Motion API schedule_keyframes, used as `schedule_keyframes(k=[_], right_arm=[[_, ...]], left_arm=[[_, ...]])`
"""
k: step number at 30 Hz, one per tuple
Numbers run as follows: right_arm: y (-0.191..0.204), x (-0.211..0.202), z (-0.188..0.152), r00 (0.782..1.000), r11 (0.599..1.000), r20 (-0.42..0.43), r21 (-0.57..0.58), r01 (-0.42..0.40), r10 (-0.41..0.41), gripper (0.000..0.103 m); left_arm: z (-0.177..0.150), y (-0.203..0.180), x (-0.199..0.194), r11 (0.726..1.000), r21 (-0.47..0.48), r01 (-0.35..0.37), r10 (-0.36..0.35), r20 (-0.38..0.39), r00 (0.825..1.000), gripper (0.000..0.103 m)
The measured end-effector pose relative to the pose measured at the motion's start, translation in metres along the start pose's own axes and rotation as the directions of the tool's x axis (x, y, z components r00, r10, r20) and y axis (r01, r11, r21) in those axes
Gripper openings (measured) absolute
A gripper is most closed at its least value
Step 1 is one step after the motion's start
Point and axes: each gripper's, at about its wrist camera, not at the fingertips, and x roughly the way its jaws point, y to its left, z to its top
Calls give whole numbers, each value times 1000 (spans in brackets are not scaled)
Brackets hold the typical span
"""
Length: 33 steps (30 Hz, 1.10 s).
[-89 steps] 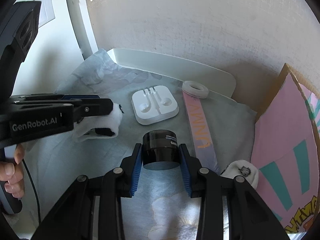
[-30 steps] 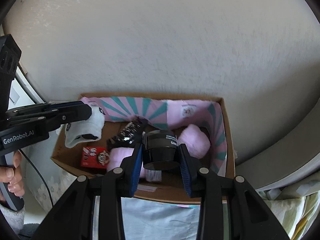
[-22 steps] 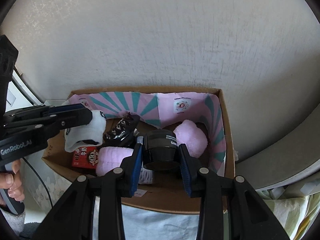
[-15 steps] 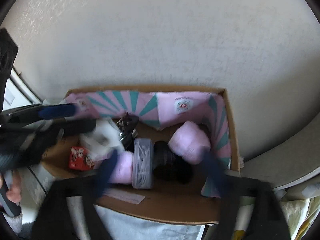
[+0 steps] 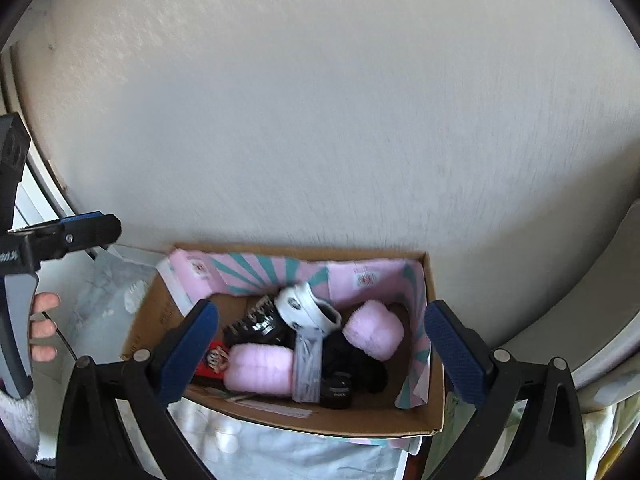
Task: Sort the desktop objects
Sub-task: 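Withdraw both tools from the box toward the second panda sock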
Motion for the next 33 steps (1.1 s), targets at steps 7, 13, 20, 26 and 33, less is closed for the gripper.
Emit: schedule_keyframes(k=[7, 13, 20, 26, 33], right_arm=[[34, -33, 13, 996, 999, 69, 6, -48, 48, 103], [74, -42, 17, 993, 996, 81, -24, -81, 83, 103], [127, -49, 25, 981, 985, 113, -88, -146, 156, 103], [175, -30, 18, 974, 967, -33, -113, -227, 224, 103], [215, -5, -2, 985, 982, -113, -120, -147, 134, 103]], left_arm=[[5, 48, -47, 999, -36, -30, 32, 72, 997, 103], [4, 85, -86, 998, -55, -43, 49, 117, 992, 103], [0, 112, -118, 996, -37, -82, 87, 133, 987, 103], [-6, 134, -111, 995, -54, -88, 89, 32, 995, 103], [-15, 175, -101, 992, -127, -27, 27, -1, 1000, 103]])
